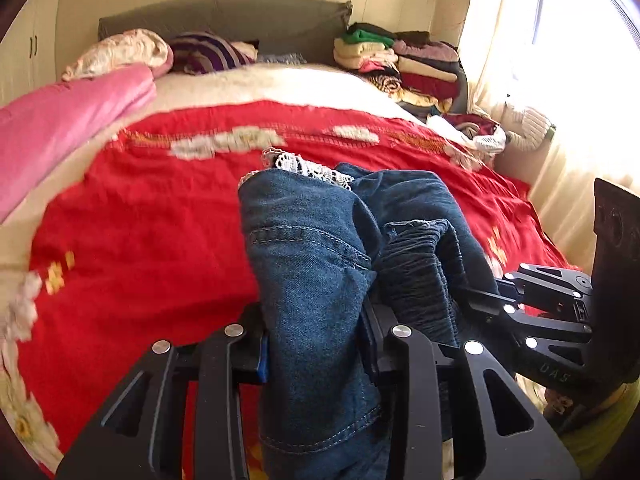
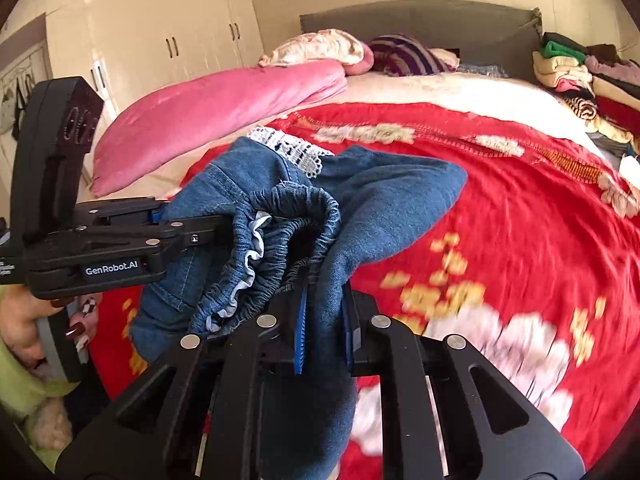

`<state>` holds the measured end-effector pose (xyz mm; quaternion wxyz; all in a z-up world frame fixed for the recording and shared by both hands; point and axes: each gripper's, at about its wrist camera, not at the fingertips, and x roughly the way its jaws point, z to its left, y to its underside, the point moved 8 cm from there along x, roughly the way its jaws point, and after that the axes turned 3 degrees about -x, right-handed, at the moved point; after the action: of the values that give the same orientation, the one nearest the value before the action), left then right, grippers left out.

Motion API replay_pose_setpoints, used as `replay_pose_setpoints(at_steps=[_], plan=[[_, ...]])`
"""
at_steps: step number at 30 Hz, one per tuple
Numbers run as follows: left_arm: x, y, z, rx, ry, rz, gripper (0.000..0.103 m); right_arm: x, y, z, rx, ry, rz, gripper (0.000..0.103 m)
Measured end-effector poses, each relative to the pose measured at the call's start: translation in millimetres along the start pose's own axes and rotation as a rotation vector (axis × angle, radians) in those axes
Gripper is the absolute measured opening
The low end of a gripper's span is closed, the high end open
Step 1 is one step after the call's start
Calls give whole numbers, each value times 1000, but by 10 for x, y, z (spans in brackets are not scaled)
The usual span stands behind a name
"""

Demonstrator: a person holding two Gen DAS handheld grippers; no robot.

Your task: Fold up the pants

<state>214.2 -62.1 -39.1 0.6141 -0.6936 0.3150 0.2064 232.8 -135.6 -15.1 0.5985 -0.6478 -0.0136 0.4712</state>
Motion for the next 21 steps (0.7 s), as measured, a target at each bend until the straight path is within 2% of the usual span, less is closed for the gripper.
replay_pose_setpoints(at_steps=[4, 8, 12, 19, 21], plan=[[234, -86, 75, 9, -20, 2, 35, 208, -40, -176, 20, 36, 20, 10], [595, 159, 253, -43, -48, 115, 42, 514, 289, -448, 134, 109, 184, 24], [642, 266, 347, -83, -47, 117, 54, 473, 376, -506, 172, 119, 176, 34], [589, 257, 328, -61, -62, 109, 61, 326, 415, -544, 176, 181, 160, 52], [525, 258, 296, -57, -59, 100, 66, 225, 403, -546, 184, 186, 138, 63]])
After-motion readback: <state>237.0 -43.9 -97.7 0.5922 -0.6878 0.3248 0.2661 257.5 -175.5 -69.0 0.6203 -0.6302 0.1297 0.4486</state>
